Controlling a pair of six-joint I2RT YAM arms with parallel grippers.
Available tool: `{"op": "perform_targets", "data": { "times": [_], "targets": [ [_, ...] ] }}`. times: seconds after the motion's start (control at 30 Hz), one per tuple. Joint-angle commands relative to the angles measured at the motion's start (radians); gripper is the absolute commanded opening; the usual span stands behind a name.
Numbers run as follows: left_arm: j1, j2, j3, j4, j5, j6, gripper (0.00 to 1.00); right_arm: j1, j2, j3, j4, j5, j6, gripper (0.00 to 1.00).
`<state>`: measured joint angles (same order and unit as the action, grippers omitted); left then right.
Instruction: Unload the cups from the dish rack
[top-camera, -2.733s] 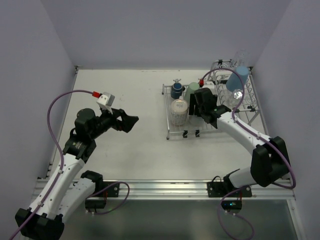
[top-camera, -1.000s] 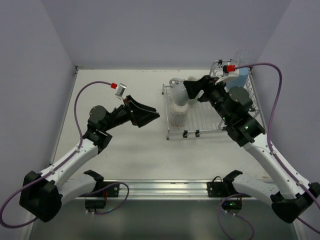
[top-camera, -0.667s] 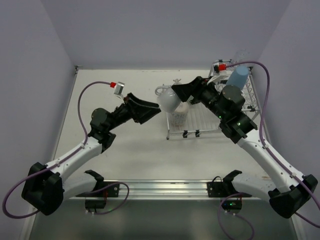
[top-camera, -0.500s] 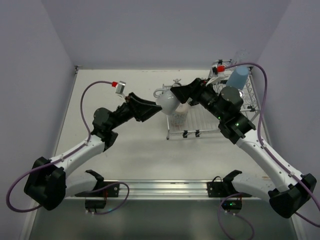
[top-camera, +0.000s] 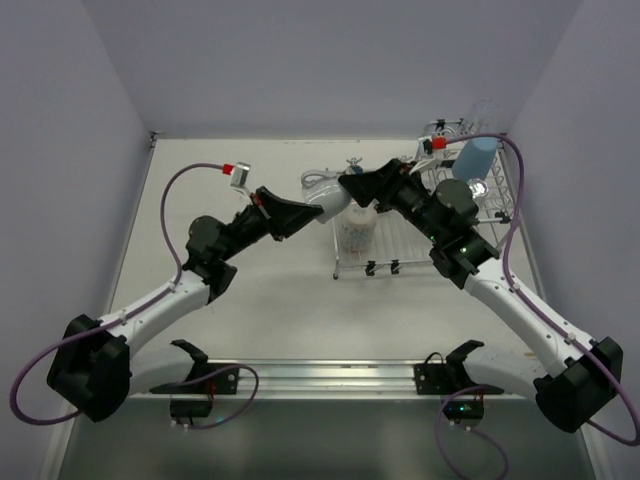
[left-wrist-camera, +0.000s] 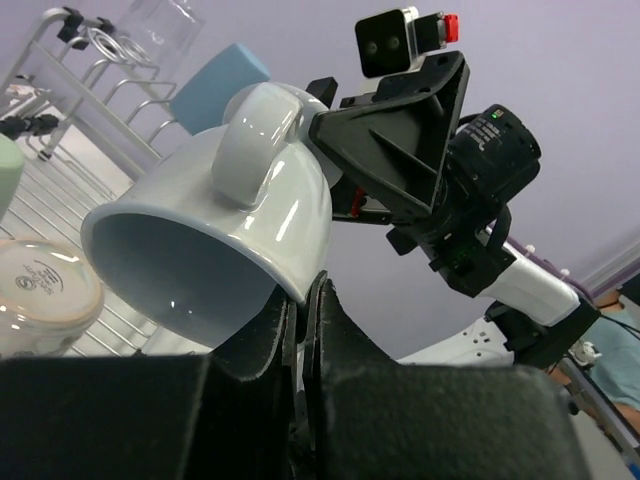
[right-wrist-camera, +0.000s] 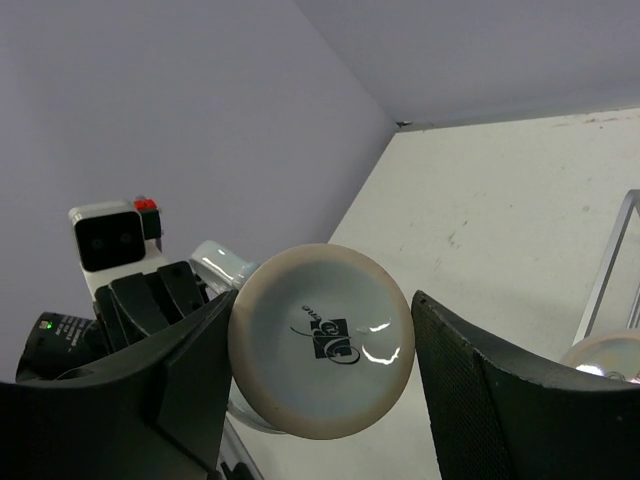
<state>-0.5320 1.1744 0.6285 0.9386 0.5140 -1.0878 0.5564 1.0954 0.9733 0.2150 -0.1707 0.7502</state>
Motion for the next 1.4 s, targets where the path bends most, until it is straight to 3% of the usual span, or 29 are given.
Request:
{"op": "perform_targets", "data": {
  "times": [0.0,0.03,0.07,0.13,0.17,0.23,0.47,0.57,0.6,0.67,0.8,0.93,1.17,1.37],
  "targets": [
    [-0.005,-0.074,0.066,-0.145,-0.117,0.146,0.0,0.017,0.023,-0.034,0.112,-0.064,0.049,0.28],
    [-0.005,-0.087,0.082,-0.197,-0.13,0.173,0.0,0.017,0.029,-0.045,0.121,-0.07,0.055,0.33],
    [-0.005,-0.102,0.1,-0.261,-0.144,0.205,0.0,0.019,0.037,-0.059,0.13,-0.081,0.063,0.52],
    [-0.005,-0.142,0.141,-0.459,-0.183,0.302,0.0,0.017,0.05,-0.061,0.126,-0.102,0.061,0.72],
    [-0.003,-0.157,0.18,-0.522,-0.224,0.333,0.0,0.017,0.057,-0.061,0.124,-0.105,0.057,0.88],
    [-0.003,-0.189,0.218,-0.68,-0.261,0.406,0.0,0.017,0.054,-0.059,0.118,-0.107,0.049,0.99],
    [0.006,-0.147,0.483,-1.209,-0.544,0.649,0.0,0.017,-0.012,-0.085,0.06,-0.079,-0.001,0.99],
    [0.058,-0.001,0.666,-1.444,-0.601,0.725,0.0,0.017,-0.06,-0.125,0.026,-0.067,-0.014,0.99],
    [0.126,0.092,0.754,-1.541,-0.571,0.747,0.0,0.017,-0.081,-0.133,0.005,-0.064,-0.023,0.99],
    [0.225,0.233,0.835,-1.618,-0.494,0.799,0.0,0.017,-0.1,-0.143,-0.038,-0.07,-0.048,0.99],
    [0.286,0.469,1.039,-1.799,-0.572,0.848,0.0,0.017,-0.138,-0.148,-0.11,-0.111,-0.083,0.99],
    [0.293,0.628,1.163,-1.906,-0.753,0.873,0.0,0.017,-0.173,-0.148,-0.203,-0.128,-0.15,0.99],
    [0.359,0.872,1.397,-2.044,-0.828,0.878,0.0,0.017,-0.195,-0.196,-0.186,-0.174,-0.156,0.99],
    [0.379,0.874,1.38,-2.071,-0.896,0.893,0.0,0.019,-0.186,-0.202,-0.186,-0.167,-0.166,0.99]
  ]
}}
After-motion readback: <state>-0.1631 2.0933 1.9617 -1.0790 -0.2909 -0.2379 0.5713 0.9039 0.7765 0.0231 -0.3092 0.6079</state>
